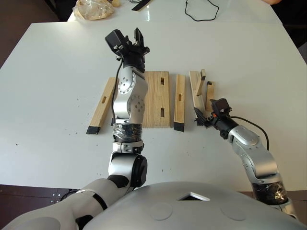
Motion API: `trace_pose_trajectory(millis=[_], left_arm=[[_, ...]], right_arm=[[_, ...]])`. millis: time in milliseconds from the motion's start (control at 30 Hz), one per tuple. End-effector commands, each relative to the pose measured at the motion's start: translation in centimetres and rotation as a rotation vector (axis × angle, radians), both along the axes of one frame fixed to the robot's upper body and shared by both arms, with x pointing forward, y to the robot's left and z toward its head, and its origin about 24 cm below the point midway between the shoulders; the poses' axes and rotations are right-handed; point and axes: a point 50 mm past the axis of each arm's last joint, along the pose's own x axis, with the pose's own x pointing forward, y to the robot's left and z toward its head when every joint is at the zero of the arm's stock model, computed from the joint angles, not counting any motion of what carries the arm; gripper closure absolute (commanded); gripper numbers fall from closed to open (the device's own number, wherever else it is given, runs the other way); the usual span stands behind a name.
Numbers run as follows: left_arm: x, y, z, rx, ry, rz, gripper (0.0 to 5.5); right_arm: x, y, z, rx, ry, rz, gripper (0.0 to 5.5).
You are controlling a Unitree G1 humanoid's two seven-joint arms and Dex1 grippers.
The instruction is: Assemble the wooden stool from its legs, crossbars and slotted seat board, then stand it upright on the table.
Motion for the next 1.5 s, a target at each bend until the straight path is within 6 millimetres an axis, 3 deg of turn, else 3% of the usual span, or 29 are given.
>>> trace_pose_trajectory(millis=[33, 300, 867, 1267, 1500], left_arm=[[-1.5, -0.2, -2.8, -0.057, 0.096, 0.014, 3.19], [-1.5, -1.1, -2.8, -0.062, 0.097, -0.027, 3.19], [-1.4, -2.0, -2.6, -0.068, 0.09, -0.057, 3.19], [-1.0, -2.0, -2.7, -0.076, 0.085, -0.051, 3.19], [-0.8, -1.6, -3.0, -0.075, 0.084, -0.057, 3.19]], right_arm=[[0.6, -0.3, 0.9, 0.003, -0.032, -0.005, 1.65], [0.4, 1.8, 0.2, 0.019, -0.008, 0.007, 1.65], [0.1, 1.7, -1.7, -0.029, 0.091, -0.094, 1.65], [1.2, 1.7, -0.2, -0.038, 0.017, -0.14, 3.3], [1.9, 1.9, 0.6, -0.014, -0.005, -0.174, 3.47]])
